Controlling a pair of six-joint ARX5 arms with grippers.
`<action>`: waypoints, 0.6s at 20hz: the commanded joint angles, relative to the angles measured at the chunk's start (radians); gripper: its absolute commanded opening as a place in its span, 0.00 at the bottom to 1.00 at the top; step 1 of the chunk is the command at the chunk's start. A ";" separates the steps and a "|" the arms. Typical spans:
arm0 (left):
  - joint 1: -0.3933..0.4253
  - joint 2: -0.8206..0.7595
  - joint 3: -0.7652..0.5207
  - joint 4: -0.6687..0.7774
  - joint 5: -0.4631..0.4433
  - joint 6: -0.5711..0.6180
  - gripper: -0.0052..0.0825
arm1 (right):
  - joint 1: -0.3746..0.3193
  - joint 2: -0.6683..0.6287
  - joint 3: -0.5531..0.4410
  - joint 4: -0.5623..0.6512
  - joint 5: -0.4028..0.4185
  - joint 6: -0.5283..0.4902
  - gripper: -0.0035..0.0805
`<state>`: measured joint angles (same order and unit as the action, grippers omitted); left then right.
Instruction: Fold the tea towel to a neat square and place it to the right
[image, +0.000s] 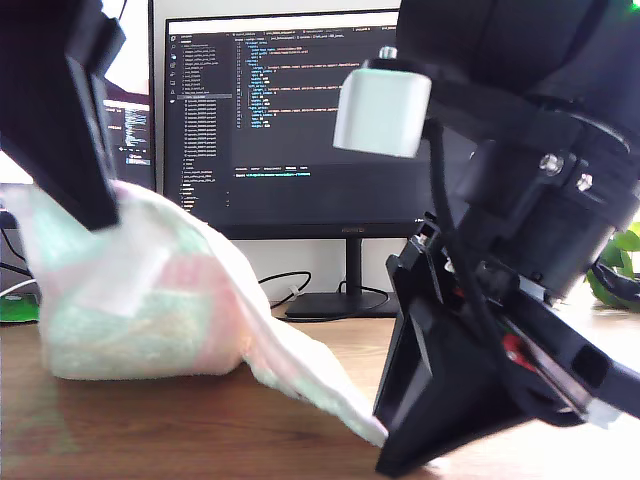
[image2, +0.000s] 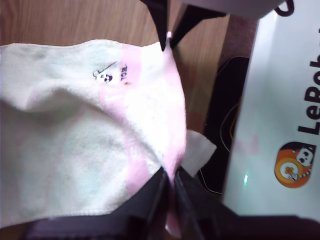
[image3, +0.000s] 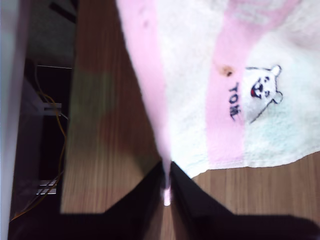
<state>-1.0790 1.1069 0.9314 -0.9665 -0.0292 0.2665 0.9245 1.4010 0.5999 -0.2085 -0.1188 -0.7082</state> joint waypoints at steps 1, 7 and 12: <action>0.002 -0.009 0.002 -0.017 0.003 -0.002 0.03 | 0.002 0.006 -0.002 -0.029 0.021 0.002 0.03; 0.013 -0.008 0.002 -0.086 0.015 -0.005 0.03 | 0.003 0.006 0.089 -0.229 0.045 0.021 0.03; 0.014 -0.007 0.002 -0.111 0.146 -0.021 0.03 | 0.003 0.006 0.277 -0.523 0.047 0.066 0.03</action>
<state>-1.0657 1.1069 0.9314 -1.0740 0.1020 0.2558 0.9302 1.4006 0.8589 -0.6960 -0.0711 -0.6514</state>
